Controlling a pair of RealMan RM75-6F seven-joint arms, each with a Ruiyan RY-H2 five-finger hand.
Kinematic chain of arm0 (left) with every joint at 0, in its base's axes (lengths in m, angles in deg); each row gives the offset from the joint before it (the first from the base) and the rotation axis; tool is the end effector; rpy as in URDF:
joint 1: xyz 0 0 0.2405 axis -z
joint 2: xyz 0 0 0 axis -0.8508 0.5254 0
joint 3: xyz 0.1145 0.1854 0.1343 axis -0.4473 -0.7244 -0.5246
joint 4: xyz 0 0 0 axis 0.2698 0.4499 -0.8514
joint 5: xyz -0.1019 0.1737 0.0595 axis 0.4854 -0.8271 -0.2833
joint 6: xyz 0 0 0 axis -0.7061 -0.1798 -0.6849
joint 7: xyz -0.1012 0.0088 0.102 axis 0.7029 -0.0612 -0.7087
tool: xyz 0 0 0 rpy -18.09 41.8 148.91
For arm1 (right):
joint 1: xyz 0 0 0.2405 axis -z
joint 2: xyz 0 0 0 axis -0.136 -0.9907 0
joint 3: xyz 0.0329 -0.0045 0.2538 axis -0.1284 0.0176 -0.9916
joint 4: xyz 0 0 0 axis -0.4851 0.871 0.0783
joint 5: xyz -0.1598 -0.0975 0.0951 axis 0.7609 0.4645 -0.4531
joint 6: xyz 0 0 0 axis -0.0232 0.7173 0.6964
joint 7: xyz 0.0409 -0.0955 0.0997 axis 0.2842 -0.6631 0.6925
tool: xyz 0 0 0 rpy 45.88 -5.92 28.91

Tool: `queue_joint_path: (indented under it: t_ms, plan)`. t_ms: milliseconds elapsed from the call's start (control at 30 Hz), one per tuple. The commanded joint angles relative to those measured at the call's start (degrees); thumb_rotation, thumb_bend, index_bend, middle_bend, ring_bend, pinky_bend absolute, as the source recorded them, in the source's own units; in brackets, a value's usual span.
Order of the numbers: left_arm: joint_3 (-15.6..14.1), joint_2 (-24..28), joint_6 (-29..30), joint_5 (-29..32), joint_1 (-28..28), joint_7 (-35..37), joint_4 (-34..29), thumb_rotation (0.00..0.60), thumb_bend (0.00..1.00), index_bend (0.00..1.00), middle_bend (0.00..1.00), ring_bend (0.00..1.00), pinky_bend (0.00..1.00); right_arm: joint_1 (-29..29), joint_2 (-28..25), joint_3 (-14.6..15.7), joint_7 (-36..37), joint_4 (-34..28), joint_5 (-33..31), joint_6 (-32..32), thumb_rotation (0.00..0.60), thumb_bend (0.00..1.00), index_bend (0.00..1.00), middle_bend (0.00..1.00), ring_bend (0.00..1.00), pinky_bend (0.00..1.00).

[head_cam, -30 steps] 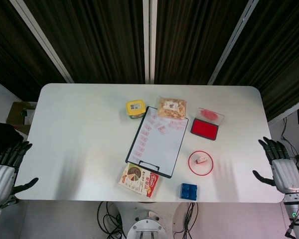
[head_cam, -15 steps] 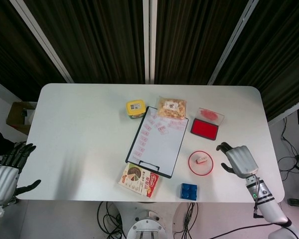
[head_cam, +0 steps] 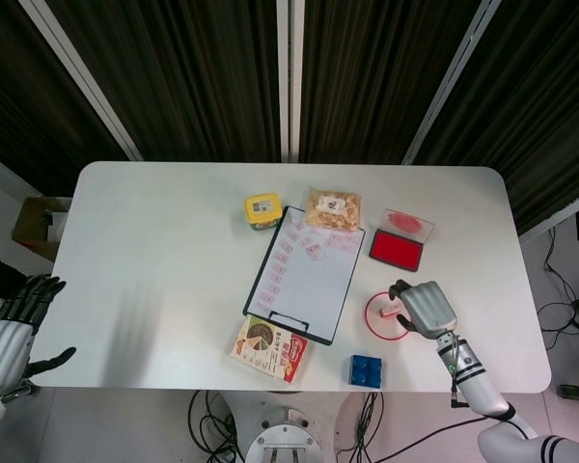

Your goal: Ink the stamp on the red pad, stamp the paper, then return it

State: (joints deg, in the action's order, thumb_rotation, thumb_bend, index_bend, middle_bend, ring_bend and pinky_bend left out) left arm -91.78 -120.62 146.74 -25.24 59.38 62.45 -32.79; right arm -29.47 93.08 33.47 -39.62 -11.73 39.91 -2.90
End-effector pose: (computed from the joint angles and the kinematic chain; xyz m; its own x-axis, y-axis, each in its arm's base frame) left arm -0.3025 0.1406 0.1667 0.3606 -0.0104 0.9326 0.9229 -0.1409 -0.3584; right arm -0.2511 -0.2560 0.0037 0.5642 -0.2041 0.8000 -0.8035 -0.3588 0.4751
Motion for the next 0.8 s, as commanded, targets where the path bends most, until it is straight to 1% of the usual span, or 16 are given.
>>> queue_joint_path:
  t_ms: [33, 167, 333, 500, 800]
  plan:
    - [0.0, 0.0, 0.1, 0.1, -0.1, 0.2, 0.2, 0.600, 0.00, 0.10, 0.09, 0.07, 0.16, -0.3, 0.8, 0.2, -0.3, 0.6, -0.8, -0.5, 0.600, 0.21, 0.45, 0.41, 0.84, 1.00]
    - [0.0, 0.1, 0.2, 0.1, -0.2, 0.4, 0.5, 0.600, 0.00, 0.10, 0.09, 0.07, 0.16, -0.5, 1.7, 0.4, -0.1, 1.2, -1.2, -0.4, 0.600, 0.22, 0.45, 0.41, 0.84, 1.00]
    - [-0.1, 0.2, 0.3, 0.2, -0.2, 0.6, 0.7, 0.600, 0.00, 0.10, 0.09, 0.07, 0.16, -0.7, 2.1, 0.9, -0.5, 1.8, -1.4, -0.5, 0.600, 0.27, 0.45, 0.42, 0.84, 1.00]
    - [-0.1, 0.2, 0.2, 0.2, -0.2, 0.8, 0.8, 0.600, 0.00, 0.10, 0.09, 0.07, 0.16, -0.8, 2.5, 1.1, -0.6, 2.1, -1.8, 0.0, 0.600, 0.28, 0.45, 0.44, 0.84, 1.00]
    - [0.1, 0.4, 0.1, 0.1, 0.1, 0.5, 0.4, 0.600, 0.00, 0.10, 0.09, 0.07, 0.16, -1.2, 3.6, 1.3, -0.6, 3.4, -1.4, 0.8, 0.600, 0.31, 0.54, 0.51, 0.84, 1.00]
